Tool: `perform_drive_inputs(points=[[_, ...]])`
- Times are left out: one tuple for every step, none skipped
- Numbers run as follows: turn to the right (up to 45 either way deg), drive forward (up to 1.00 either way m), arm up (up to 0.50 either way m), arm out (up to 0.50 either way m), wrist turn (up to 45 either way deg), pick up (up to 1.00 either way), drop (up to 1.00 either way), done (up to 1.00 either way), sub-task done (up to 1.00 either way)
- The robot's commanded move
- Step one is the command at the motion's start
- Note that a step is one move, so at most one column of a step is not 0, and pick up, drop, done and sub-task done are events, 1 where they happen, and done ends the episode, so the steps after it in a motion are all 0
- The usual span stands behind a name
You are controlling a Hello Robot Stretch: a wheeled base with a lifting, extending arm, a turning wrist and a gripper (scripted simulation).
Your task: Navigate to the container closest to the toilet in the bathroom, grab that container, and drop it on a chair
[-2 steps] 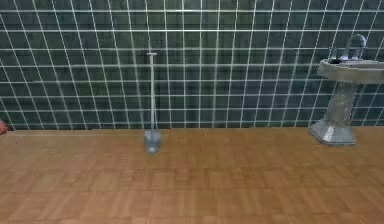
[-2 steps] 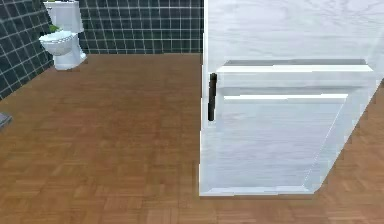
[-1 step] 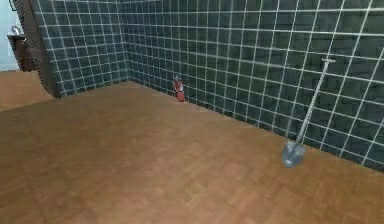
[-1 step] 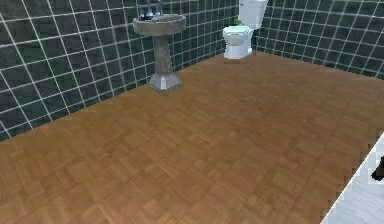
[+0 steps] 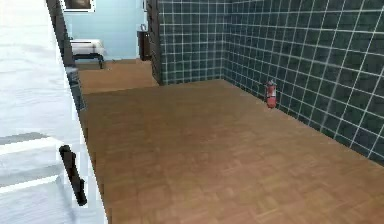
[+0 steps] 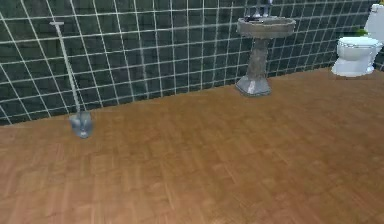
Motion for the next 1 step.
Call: perform_drive_inputs(points=[[0.0, 1.0, 0.0, 0.0, 0.0, 0.0, 0.0, 0.0, 0.0]])
